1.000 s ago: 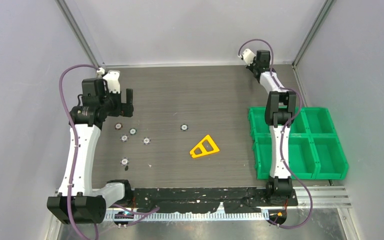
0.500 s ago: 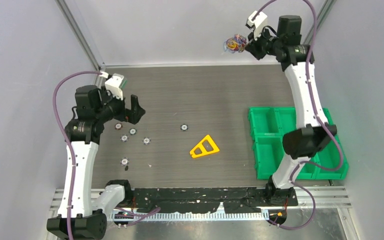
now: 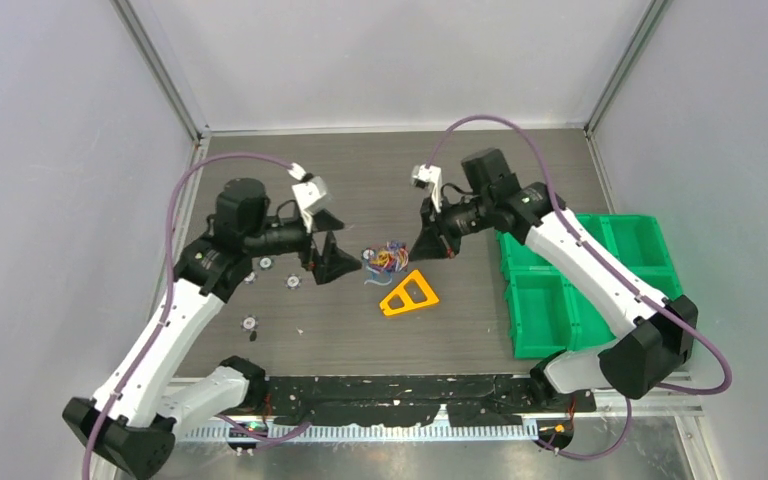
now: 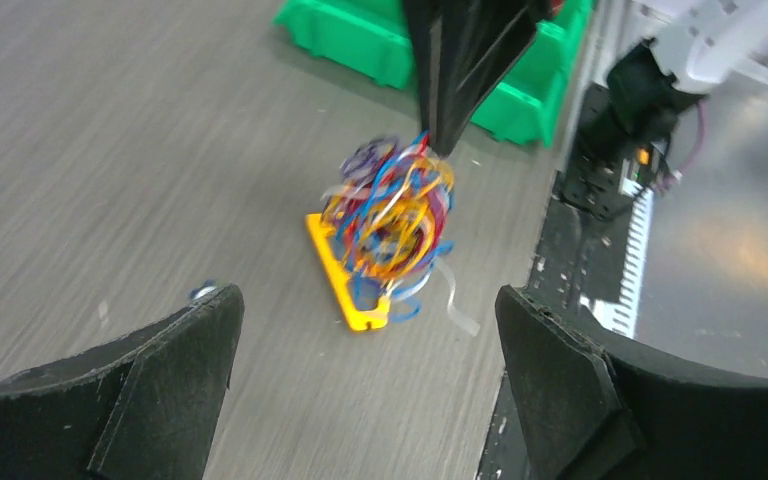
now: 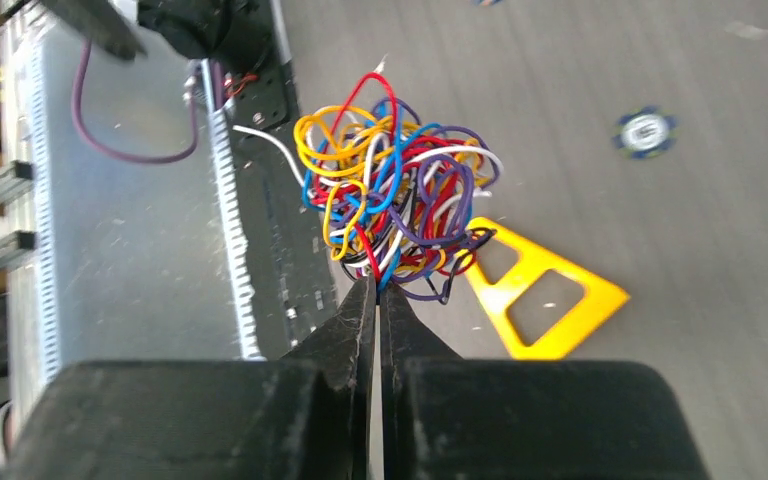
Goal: Untangle the cables
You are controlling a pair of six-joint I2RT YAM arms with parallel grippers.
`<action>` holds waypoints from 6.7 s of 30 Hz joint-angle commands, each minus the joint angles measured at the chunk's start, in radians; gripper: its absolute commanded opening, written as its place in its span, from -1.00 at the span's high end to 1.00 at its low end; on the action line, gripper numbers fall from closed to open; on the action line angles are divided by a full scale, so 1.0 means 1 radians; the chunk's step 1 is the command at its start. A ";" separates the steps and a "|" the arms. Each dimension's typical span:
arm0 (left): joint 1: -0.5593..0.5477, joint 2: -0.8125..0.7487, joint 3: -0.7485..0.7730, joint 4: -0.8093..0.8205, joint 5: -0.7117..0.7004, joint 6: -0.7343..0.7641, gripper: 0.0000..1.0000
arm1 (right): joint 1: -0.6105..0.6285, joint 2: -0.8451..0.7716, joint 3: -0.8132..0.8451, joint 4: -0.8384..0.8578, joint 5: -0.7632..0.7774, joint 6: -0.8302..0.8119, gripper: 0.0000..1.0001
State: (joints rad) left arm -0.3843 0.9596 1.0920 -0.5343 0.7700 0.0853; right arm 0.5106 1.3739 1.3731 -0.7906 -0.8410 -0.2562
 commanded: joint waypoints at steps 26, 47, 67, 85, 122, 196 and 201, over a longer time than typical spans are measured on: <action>0.166 -0.016 -0.216 -0.091 0.185 0.261 1.00 | -0.064 -0.012 -0.168 0.184 0.014 0.112 -0.31; 0.234 -0.043 -0.133 0.003 0.312 -0.135 1.00 | 0.086 0.137 -0.040 0.371 0.531 0.241 0.89; 0.264 -0.114 -0.126 0.002 0.155 0.001 -0.96 | -0.037 0.045 -0.089 0.371 -0.038 0.310 0.89; 0.007 0.073 -0.150 0.112 0.110 -0.117 1.00 | 0.055 0.010 -0.049 0.382 -0.038 0.296 0.84; 0.220 -0.004 -0.448 0.750 0.380 -0.715 1.00 | 0.071 0.189 -0.328 1.090 0.053 0.741 0.84; 0.347 -0.108 -0.070 -0.266 0.043 0.202 -0.54 | -0.111 0.020 -0.150 0.457 0.137 0.252 0.89; 0.107 -0.028 -0.045 -0.054 -0.053 0.056 -0.99 | -0.007 0.018 -0.127 0.485 0.081 0.284 0.89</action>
State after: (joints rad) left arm -0.1432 0.8715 0.9871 -0.8043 0.7074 0.2646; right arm 0.4461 1.4349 1.1816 -0.3725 -0.6327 -0.0204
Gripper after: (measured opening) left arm 0.968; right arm 0.121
